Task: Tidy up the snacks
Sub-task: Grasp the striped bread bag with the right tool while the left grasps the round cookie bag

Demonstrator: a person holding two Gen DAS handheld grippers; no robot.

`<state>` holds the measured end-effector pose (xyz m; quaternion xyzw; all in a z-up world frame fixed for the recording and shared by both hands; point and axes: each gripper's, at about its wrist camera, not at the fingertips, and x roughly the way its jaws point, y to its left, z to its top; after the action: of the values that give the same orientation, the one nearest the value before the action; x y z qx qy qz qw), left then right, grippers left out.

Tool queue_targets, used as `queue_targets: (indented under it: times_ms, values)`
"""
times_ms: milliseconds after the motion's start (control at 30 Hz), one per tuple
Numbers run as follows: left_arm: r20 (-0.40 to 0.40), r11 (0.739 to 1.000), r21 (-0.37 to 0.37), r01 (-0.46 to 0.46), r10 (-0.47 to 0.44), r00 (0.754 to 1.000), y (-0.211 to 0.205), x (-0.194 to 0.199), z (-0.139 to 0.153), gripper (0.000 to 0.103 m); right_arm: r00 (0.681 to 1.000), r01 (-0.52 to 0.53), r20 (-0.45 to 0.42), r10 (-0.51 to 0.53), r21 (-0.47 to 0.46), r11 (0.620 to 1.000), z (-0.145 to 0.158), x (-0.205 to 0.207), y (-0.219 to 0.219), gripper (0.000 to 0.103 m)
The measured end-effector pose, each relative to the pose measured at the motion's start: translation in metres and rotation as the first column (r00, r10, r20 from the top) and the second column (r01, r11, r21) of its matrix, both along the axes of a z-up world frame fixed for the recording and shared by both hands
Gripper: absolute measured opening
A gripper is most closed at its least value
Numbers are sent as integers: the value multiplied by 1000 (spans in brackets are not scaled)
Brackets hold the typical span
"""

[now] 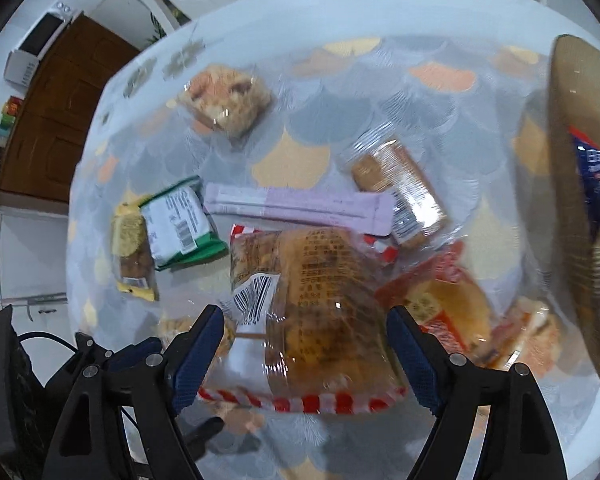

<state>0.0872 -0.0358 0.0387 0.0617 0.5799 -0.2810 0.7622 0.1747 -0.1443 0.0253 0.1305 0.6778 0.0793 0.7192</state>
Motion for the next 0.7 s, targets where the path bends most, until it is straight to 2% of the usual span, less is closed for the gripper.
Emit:
queue_targets:
  times_ms: [233,267,367,500,700]
  values:
    - [63,999,3,38,-38,997,-2,-6,-7,78,999,-43,-5,43,-50,998,-13,3,15,81]
    - [72,999,9,40,-41,997,-2,-7,-8,78,999,-48,-4,48,-58,997,-14,3,17,77]
    - [81,999,18,41,-43,996,-3,-9,-12,78,998,-59,4,59,-69,996,-15,2,20,73]
    - [110,1000,10,11,-12,994,3,-10,-13,71,999,-40,30,42,-63,997,-12,-3,20,67]
    - [139,1000,-2,-16,17,990,4,-14,-1,52,999,19,46,-18,-17,1000,-5,-6,5,62]
